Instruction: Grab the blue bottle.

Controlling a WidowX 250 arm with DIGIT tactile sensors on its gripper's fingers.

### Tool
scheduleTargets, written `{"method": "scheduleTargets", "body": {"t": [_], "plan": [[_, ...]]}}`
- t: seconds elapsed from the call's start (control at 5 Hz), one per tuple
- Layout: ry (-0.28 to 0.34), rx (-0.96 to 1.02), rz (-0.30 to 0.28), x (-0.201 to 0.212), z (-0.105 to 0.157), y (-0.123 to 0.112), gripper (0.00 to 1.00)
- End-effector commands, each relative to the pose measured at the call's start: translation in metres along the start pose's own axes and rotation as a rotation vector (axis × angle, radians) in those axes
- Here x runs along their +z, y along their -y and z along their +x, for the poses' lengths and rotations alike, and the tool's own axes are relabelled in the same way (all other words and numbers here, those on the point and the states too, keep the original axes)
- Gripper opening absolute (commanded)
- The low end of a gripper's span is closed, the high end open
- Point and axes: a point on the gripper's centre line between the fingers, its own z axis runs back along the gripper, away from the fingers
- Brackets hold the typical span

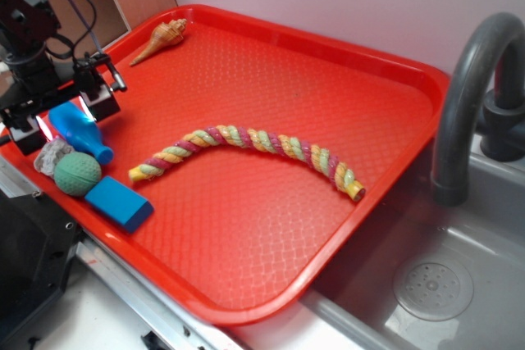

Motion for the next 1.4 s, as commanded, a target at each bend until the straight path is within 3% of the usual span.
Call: {"method": "scheduleTargets", "body": {"t": [0.0, 0.2, 0.6, 1.0, 1.2], "plan": [[-0.012, -0.021, -0.005, -0.014, 0.0, -0.007, 1.0], [0.0, -0.029, -0.032, -0.01, -0.003, -0.005, 0.0], [-0.017, -0.108, -0.103, 0.045, 0.022, 0.025, 0.0], [-0.085, -0.58, -0.197, 0.121, 0.021, 0.083, 0.0], [-0.151, -0.813, -0.303, 0.161, 0.01, 0.103, 0.0]]}}
